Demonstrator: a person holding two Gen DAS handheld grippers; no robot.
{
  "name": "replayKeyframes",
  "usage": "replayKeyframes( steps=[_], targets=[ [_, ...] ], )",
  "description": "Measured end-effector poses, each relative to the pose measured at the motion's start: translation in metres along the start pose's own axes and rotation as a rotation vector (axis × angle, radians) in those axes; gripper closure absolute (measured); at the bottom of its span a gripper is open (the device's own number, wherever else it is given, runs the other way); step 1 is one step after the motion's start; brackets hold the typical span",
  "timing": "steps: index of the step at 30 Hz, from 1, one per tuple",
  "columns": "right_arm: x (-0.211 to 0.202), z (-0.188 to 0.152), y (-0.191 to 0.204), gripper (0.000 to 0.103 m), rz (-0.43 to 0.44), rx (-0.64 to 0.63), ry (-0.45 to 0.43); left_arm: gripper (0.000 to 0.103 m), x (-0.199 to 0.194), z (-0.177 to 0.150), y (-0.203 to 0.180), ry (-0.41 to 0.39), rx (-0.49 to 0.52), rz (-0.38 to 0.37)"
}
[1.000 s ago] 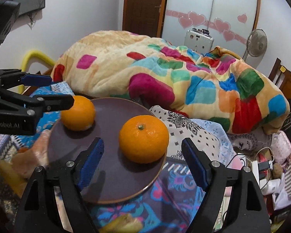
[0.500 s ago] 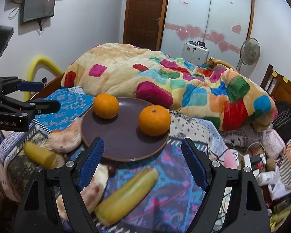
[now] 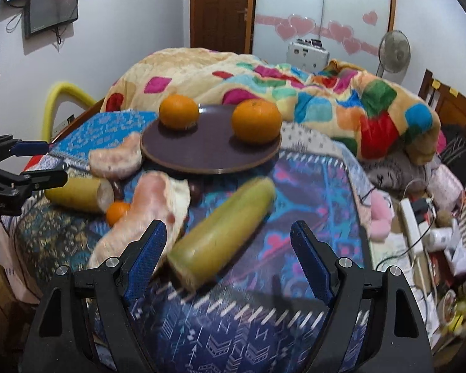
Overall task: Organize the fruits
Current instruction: 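Grasp the green corn cob with the right gripper while the left grasps the yellow cylinder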
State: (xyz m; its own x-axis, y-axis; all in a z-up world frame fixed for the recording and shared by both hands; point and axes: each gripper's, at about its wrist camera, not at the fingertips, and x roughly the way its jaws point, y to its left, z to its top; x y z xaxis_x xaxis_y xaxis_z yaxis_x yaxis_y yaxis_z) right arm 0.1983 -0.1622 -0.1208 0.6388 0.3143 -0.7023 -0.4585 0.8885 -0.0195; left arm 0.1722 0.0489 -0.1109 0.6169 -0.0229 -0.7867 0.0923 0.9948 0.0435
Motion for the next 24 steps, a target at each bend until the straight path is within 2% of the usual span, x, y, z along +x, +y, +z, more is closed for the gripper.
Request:
replayKeyframes(
  steps=[5, 11, 14, 16, 17, 19, 20, 24],
  targets=[
    [0.007, -0.009, -0.001, 0.023, 0.027, 0.053, 0.005, 0.011, 0.013, -0.011, 0.000, 0.025, 0.006, -0.006],
    [0.010, -0.011, 0.002, 0.025, 0.025, 0.063, 0.002, 0.008, 0.028, -0.011, -0.002, 0.035, -0.010, -0.072],
    [0.011, -0.012, 0.001, 0.026, 0.033, 0.067, 0.003, 0.008, 0.035, -0.010, -0.011, 0.038, 0.014, -0.050],
    [0.011, -0.012, 0.000, 0.037, 0.067, 0.082, 0.010, 0.009, 0.036, -0.010, -0.015, 0.023, 0.027, -0.037],
    [0.010, -0.012, -0.001, 0.041, 0.085, 0.087, 0.017, 0.013, 0.035, -0.011, -0.016, 0.018, 0.032, -0.036],
    [0.008, -0.012, 0.001, 0.056, 0.107, 0.078, 0.027, 0.022, 0.032, -0.012, -0.016, 0.012, 0.038, -0.038],
    [0.006, -0.013, 0.003, 0.058, 0.095, 0.061, 0.031, 0.029, 0.029, -0.013, -0.016, 0.010, 0.040, -0.042],
    [0.000, -0.021, 0.006, 0.066, 0.035, -0.005, 0.038, 0.041, 0.022, -0.019, -0.015, 0.006, 0.048, -0.050]
  ],
)
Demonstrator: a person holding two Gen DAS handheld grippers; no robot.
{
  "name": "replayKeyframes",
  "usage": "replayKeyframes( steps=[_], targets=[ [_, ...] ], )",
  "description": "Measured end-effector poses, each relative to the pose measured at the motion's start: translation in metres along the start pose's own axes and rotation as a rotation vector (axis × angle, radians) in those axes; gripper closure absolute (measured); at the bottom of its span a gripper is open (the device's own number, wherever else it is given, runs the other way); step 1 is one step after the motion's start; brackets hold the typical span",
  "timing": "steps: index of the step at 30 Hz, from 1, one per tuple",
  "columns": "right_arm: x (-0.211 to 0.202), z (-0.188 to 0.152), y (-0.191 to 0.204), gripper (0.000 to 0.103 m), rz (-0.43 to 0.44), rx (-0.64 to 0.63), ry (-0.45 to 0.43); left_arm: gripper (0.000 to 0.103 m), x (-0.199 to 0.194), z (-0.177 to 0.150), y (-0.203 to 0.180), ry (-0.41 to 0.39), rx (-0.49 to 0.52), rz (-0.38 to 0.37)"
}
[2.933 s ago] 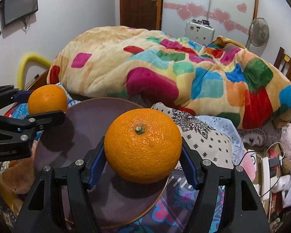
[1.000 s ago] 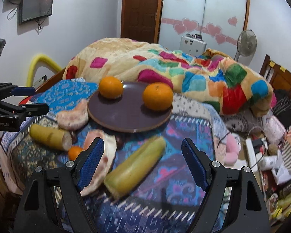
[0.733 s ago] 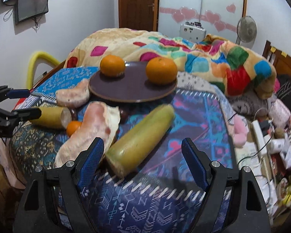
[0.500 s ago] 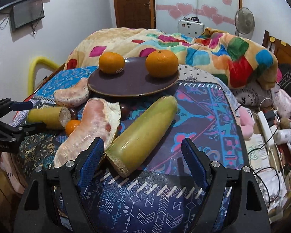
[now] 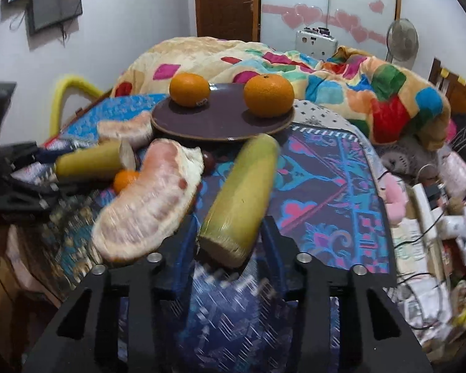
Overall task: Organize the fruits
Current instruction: 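Grasp the green corn cob with the right gripper while the left grasps the yellow cylinder, then lift the corn cob and yellow cylinder and carry both toward the plate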
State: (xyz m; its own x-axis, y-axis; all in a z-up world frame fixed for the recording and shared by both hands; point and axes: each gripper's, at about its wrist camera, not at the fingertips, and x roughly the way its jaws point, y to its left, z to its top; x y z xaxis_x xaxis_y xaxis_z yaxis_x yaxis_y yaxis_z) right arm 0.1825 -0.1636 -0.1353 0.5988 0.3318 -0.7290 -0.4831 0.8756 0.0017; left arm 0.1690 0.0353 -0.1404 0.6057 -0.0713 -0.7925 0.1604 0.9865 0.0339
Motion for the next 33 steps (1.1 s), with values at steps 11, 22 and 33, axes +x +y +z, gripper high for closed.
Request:
replayKeyframes(
  steps=[11, 22, 33],
  targets=[
    [-0.019, -0.012, -0.026, 0.071, 0.000, 0.041, 0.007, 0.065, -0.024, -0.013, -0.021, 0.009, 0.004, -0.052],
    [-0.027, -0.010, -0.034, 0.064, 0.008, 0.027, 0.035, 0.062, -0.021, -0.003, -0.038, 0.086, 0.047, -0.079],
    [-0.006, 0.013, -0.034, 0.051, 0.029, 0.007, 0.037, 0.062, 0.011, 0.031, -0.042, 0.123, 0.080, -0.094]
  ],
)
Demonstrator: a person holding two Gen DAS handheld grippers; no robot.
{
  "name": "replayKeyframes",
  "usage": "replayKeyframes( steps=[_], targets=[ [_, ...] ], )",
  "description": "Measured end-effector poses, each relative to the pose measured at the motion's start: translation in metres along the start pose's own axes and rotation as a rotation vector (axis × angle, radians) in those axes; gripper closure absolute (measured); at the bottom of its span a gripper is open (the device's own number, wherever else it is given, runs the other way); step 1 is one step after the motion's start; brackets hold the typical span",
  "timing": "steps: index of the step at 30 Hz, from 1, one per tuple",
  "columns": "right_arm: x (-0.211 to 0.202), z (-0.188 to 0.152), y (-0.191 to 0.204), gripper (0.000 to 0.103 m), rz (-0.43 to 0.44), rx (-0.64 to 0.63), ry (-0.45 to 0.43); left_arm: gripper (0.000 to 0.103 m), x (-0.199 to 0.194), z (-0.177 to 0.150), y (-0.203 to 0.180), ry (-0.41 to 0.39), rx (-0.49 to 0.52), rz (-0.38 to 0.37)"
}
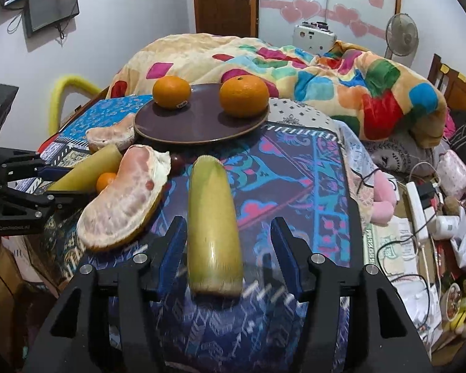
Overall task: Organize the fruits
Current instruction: 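Lift the corn cob and yellow cylinder and carry both toward the plate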
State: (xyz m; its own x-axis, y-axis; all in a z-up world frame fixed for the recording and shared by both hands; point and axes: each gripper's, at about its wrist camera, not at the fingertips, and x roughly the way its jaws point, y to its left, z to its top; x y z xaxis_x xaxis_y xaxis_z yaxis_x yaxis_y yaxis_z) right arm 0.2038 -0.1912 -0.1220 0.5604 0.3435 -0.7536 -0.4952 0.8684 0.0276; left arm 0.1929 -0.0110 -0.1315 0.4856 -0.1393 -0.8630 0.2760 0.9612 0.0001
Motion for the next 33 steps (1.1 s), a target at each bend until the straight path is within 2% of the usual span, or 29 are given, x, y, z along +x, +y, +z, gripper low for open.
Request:
replayKeyframes(
  steps=[6, 8, 10, 13, 19, 27, 33],
  targets=[
    [0.025, 0.007, 0.001, 0.052, 0.043, -0.002, 0.043, 0.063, 0.004, 0.012, 0.001, -0.015, 0.008, -0.001],
    [0.030, 0.009, 0.001, 0.058, 0.055, -0.003, 0.047, 0.062, 0.005, 0.014, 0.002, -0.017, 0.004, -0.010],
    [0.032, 0.010, 0.002, 0.068, 0.079, 0.000, 0.052, 0.063, 0.005, 0.015, 0.003, -0.020, 0.009, -0.012],
    [0.032, 0.010, 0.005, 0.068, 0.071, -0.012, 0.044, 0.067, 0.005, 0.013, 0.000, -0.025, 0.025, -0.011],
    [0.030, 0.009, 0.002, 0.068, 0.069, 0.010, 0.037, 0.068, -0.002, 0.009, -0.007, -0.045, 0.042, 0.033],
    [0.008, 0.012, -0.005, 0.068, 0.048, 0.041, -0.011, 0.068, -0.038, 0.005, 0.002, -0.121, -0.005, 0.042],
    [-0.021, 0.021, -0.007, 0.068, 0.030, 0.050, -0.083, 0.068, -0.071, 0.001, 0.004, -0.191, -0.025, 0.061]
  ],
)
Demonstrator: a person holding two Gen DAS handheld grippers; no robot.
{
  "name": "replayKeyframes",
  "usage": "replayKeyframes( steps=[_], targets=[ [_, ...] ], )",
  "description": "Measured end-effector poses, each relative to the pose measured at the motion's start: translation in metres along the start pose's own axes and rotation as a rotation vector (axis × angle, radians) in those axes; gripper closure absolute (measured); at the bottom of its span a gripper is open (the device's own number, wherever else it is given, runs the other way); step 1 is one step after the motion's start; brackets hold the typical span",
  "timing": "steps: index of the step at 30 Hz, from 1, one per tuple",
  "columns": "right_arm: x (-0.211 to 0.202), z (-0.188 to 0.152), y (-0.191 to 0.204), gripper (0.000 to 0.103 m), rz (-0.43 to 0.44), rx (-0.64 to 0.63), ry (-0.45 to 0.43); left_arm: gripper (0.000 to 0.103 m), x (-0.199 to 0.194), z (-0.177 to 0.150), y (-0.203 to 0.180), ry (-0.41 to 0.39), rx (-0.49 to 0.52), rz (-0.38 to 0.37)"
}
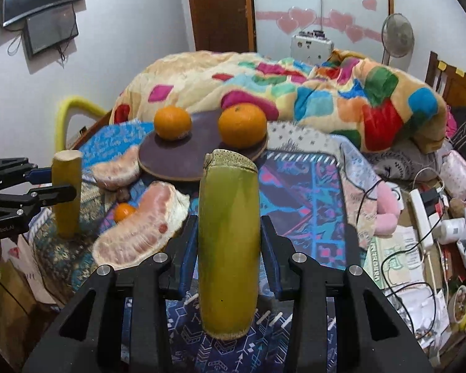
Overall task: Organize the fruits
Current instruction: 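Lift the corn cob and yellow cylinder and carry both toward the plate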
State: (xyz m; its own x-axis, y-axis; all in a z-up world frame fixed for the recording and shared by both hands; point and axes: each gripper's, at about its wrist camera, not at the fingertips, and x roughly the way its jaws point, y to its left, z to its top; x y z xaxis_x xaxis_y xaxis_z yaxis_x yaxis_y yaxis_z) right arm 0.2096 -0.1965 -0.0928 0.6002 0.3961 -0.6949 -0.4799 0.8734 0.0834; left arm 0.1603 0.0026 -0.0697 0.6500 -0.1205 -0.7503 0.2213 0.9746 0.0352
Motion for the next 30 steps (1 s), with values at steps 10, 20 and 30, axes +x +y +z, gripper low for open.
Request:
replayKeyframes(
  steps=[10, 20, 30],
  targets=[
    [-0.028, 0.026, 0.005, 0.068, -0.011, -0.001, -0.114, 0.068, -0.031, 0.025, 0.006, -0.134, -0.051, -0.023],
    [-0.014, 0.052, 0.008, 0.068, -0.007, -0.002, -0.157, 0.068, -0.016, 0.052, 0.006, -0.171, -0.063, -0.055],
    [0.017, 0.058, 0.001, 0.068, -0.004, 0.002, -0.128, 0.068, 0.028, 0.071, 0.005, -0.133, -0.065, -0.075]
  ],
)
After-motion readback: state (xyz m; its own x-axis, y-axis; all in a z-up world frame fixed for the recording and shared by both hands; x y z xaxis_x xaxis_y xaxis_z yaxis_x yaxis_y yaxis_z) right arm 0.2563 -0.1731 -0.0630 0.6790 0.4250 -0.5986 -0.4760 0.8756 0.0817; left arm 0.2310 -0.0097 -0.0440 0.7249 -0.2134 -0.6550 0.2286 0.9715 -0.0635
